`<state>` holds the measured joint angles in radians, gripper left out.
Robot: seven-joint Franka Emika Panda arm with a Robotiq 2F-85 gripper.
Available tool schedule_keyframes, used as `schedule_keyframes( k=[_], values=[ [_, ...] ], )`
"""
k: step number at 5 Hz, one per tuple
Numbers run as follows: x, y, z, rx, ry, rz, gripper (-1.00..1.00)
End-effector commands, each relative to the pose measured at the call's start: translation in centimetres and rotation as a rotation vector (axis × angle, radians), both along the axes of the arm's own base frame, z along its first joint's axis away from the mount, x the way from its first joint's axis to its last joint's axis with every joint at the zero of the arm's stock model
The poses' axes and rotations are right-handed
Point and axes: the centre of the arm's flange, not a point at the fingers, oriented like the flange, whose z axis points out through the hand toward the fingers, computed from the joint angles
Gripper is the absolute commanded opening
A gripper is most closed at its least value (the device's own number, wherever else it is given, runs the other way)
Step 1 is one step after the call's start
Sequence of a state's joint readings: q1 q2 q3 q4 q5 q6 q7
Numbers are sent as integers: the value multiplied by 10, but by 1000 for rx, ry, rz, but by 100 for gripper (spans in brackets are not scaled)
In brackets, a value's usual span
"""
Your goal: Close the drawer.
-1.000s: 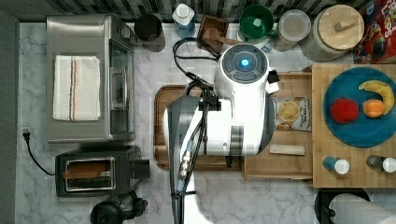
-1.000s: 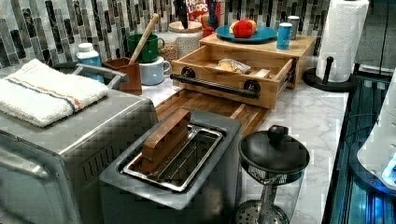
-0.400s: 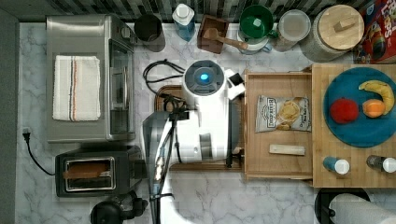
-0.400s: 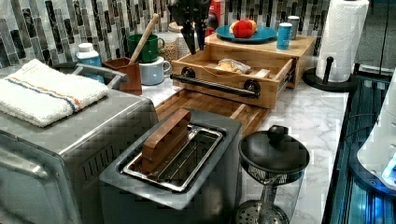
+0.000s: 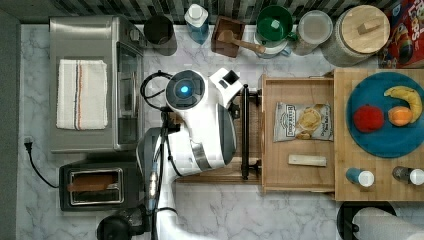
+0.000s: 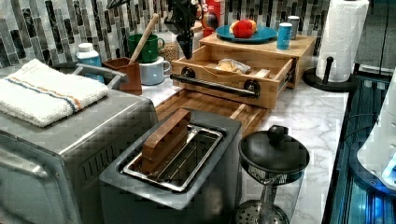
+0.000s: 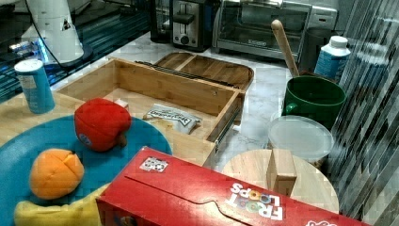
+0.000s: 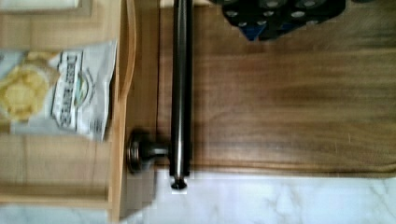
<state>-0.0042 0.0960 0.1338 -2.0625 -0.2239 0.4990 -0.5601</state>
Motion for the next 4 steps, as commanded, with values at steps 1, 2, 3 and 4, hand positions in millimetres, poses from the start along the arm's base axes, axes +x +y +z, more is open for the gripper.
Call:
schedule_keyframes(
  k=[1,2,3,4],
  values=[
    [-5,-4,-89,-12,133,65,-100],
    [-8,-12,-100,-7,149,82,-100],
    [-16,-19,-108,0,135,95,-100],
    [-24,-28,-102,7,87,102,-100]
  ],
)
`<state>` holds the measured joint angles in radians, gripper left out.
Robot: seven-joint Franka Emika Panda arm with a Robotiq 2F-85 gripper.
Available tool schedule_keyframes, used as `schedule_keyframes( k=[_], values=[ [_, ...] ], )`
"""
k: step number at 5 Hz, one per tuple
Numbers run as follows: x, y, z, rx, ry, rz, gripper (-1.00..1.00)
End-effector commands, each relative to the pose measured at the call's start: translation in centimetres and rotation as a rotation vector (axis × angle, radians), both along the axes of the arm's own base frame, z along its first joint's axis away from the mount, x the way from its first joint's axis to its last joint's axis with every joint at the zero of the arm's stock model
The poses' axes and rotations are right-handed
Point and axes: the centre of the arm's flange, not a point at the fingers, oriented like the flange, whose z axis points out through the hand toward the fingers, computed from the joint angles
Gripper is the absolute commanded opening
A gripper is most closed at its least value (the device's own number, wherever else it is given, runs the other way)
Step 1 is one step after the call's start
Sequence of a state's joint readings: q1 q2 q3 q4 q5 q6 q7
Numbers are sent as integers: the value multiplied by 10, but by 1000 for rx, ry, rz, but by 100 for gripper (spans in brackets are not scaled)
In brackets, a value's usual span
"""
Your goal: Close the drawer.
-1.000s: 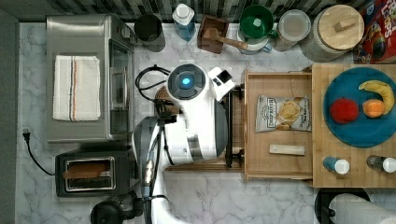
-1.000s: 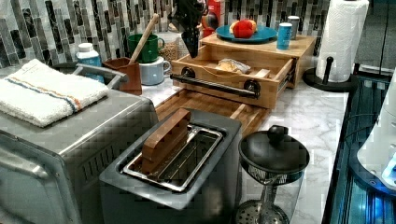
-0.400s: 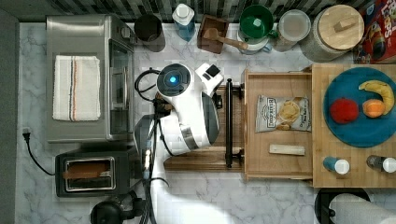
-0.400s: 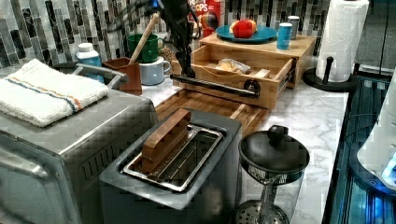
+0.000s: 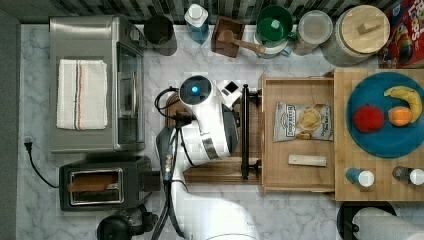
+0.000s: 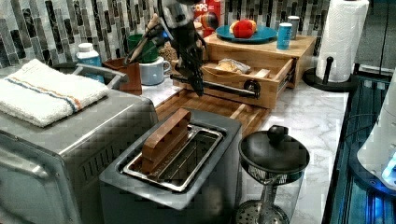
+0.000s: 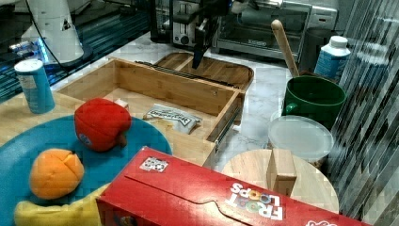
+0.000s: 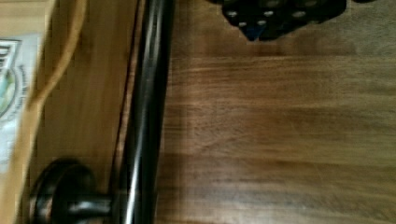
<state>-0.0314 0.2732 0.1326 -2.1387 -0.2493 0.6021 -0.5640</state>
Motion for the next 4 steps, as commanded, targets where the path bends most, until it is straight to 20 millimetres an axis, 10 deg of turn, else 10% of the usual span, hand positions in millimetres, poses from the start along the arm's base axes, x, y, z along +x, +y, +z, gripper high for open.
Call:
schedule_keyframes(
  k=[1,4],
  values=[
    [-19,-28,25,-7,-139,90,-100],
    [-10,-96,36,12,-186,95,-100]
  ],
)
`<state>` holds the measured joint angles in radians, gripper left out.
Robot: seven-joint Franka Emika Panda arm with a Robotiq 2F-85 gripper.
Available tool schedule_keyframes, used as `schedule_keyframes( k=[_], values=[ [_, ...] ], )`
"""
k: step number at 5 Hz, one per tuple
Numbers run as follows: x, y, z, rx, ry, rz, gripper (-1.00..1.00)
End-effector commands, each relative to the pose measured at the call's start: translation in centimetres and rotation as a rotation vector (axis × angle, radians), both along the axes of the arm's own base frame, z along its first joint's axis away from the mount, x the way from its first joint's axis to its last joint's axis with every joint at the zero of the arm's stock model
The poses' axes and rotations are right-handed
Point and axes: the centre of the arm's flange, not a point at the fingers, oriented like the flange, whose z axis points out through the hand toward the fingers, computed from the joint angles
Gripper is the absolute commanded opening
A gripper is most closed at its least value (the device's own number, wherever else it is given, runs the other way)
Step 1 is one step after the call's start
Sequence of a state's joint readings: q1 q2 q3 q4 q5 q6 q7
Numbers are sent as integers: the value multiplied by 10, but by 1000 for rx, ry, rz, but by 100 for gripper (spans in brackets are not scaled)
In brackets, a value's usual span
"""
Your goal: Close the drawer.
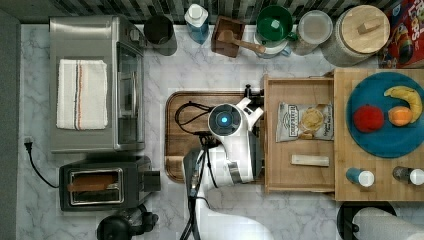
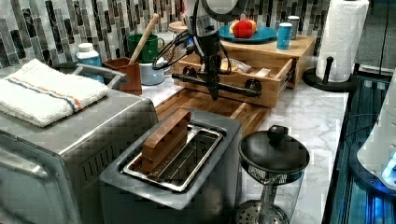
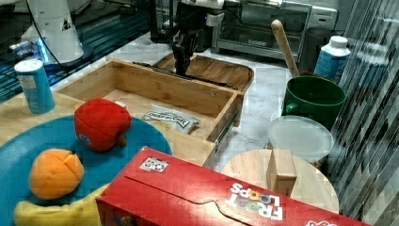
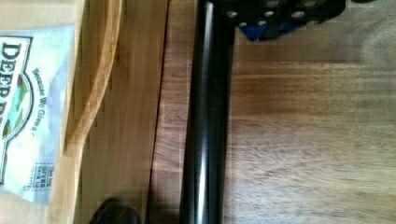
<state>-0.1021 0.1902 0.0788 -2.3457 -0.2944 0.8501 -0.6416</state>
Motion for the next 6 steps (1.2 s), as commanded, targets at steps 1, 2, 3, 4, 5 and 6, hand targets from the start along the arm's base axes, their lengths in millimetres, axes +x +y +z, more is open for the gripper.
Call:
schedule_keyframes(
  k=[1,2,3,4,5,6],
  values=[
    [29,-75,57,0,-96,38,-100],
    [25,-116,60,-29,-126,39,-100],
    [21,-167,64,-30,-114,58,-100],
    [15,-209,65,-32,-132,35,-100],
    [5,-243,70,-47,-150,-9,-100],
    [4,-285,78,-46,-133,-10,-100]
  ],
)
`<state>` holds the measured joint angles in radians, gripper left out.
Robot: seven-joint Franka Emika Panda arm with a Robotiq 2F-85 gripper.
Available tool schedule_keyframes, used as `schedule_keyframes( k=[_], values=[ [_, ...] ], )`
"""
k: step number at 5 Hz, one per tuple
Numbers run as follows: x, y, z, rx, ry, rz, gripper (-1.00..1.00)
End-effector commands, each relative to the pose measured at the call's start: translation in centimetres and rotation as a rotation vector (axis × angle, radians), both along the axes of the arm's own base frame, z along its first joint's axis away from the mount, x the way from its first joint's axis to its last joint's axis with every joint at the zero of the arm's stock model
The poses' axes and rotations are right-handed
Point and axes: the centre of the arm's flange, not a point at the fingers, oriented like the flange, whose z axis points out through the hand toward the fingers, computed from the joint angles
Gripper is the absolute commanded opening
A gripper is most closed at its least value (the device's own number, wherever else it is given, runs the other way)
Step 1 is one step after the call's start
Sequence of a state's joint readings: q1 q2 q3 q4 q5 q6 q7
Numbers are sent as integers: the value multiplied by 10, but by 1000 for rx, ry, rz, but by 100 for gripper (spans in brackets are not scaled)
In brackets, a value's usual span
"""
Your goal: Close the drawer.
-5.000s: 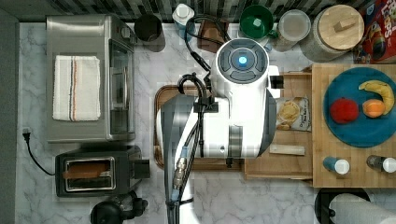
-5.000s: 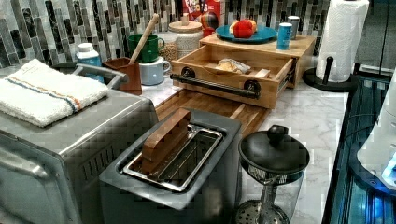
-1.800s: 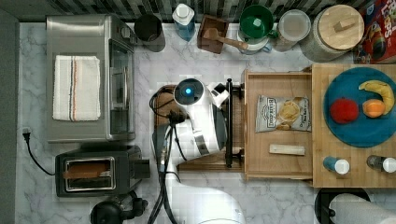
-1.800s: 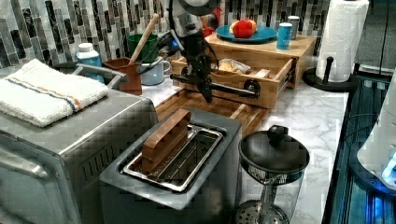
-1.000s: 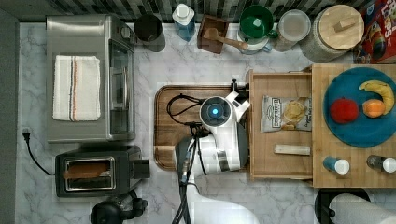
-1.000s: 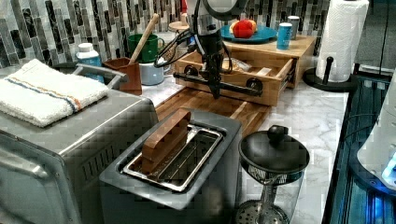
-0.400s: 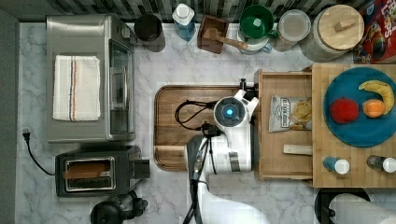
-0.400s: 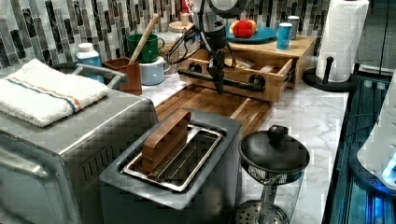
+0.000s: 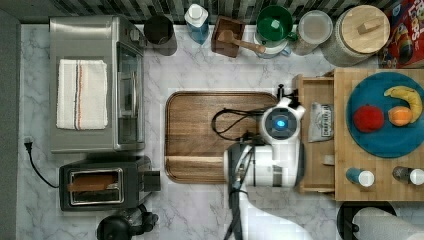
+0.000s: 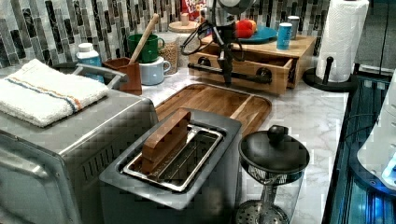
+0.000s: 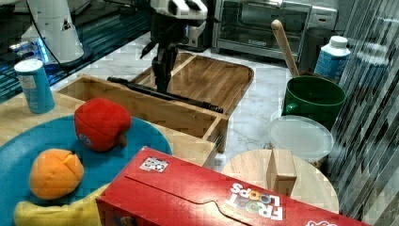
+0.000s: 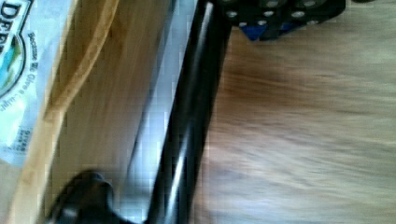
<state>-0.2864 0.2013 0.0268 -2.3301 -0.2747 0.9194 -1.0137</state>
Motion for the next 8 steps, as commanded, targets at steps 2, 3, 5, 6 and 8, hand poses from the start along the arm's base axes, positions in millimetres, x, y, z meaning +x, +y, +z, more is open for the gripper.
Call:
schedule_keyframes(
  k=[2,3,5,6,8],
  values=[
    [13,-244,78,-84,-123,-51,-100],
    [13,-253,83,-73,-107,-62,-100],
    [1,-244,89,-59,-125,-109,-100],
    [1,-244,89,-59,-125,-109,-100],
    [1,-244,89,-59,-125,-108,-100]
  ],
)
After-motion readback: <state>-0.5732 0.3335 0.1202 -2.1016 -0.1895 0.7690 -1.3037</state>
